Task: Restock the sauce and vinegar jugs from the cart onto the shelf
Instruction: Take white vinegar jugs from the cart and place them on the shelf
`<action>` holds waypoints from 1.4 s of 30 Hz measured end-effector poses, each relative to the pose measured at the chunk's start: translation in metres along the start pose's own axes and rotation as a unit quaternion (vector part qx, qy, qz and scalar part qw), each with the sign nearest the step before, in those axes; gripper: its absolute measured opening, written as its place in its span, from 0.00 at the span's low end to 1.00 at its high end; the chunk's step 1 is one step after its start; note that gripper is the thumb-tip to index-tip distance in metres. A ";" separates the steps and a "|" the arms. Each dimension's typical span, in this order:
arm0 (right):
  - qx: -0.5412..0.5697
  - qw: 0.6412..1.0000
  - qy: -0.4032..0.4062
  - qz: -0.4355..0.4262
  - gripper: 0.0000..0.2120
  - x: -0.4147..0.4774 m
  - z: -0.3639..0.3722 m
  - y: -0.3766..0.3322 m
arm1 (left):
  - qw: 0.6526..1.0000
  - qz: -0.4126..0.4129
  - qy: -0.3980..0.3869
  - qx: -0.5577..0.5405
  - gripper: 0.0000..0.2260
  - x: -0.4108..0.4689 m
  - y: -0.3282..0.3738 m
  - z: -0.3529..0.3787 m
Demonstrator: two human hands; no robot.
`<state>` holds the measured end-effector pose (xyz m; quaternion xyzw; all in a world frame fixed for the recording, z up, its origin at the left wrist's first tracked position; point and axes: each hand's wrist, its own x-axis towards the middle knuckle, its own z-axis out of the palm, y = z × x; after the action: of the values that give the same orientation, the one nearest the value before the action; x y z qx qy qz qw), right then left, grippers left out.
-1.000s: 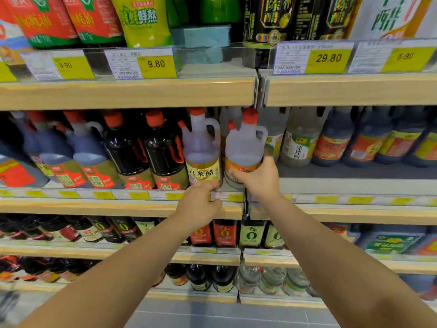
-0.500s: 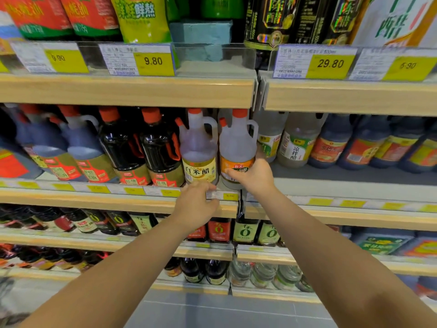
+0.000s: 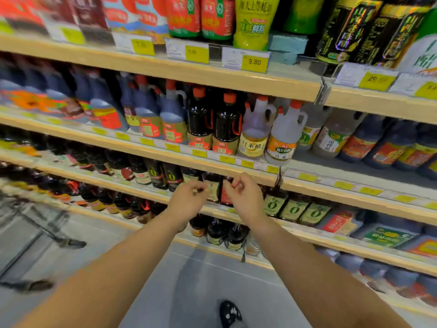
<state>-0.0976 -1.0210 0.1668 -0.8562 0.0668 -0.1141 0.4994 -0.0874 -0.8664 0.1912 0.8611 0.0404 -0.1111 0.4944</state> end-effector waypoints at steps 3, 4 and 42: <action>0.022 0.999 -0.043 -0.002 0.15 -0.034 0.052 -0.039 | 0.991 -0.045 0.071 -0.102 0.05 -0.050 -0.041 -0.043; 0.032 0.997 -0.063 0.000 0.16 -0.046 0.071 -0.053 | 0.986 -0.053 0.103 -0.116 0.05 -0.067 -0.056 -0.057; 0.097 0.896 -0.432 -0.038 0.09 -0.112 0.699 -0.353 | 0.716 -0.279 0.506 -0.391 0.07 -0.109 -0.417 -0.584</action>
<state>-0.0219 -0.2342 0.1279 -0.7701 -0.2000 0.2423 0.5552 -0.1802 -0.1474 0.1488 0.4685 0.5628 0.2340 0.6395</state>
